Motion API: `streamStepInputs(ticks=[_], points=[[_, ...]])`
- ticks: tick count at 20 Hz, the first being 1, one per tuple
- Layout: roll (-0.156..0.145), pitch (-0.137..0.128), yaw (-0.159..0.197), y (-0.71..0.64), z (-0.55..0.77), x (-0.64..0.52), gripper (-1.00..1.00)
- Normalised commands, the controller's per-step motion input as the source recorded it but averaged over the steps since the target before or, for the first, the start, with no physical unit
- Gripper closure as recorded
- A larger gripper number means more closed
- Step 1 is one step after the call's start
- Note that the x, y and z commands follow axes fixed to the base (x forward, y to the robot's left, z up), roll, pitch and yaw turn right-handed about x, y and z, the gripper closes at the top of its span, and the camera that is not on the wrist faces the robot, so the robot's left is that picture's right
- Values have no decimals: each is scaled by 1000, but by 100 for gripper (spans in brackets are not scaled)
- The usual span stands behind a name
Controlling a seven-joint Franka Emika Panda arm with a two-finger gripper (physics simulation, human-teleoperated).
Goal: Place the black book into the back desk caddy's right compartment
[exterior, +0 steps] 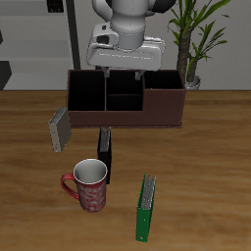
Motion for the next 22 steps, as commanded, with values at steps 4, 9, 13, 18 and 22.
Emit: streamStepInputs(ticks=[4,9,13,18,22], points=[[-18,-15,5,28,-19,22,-100],[-30,-34,0,-7,19,82,-100],[30,3,43,-26,2,120,-100],[39,-27,136,-201,-14,201,-100],[41,-19,-50,-444,-58,288,-100]])
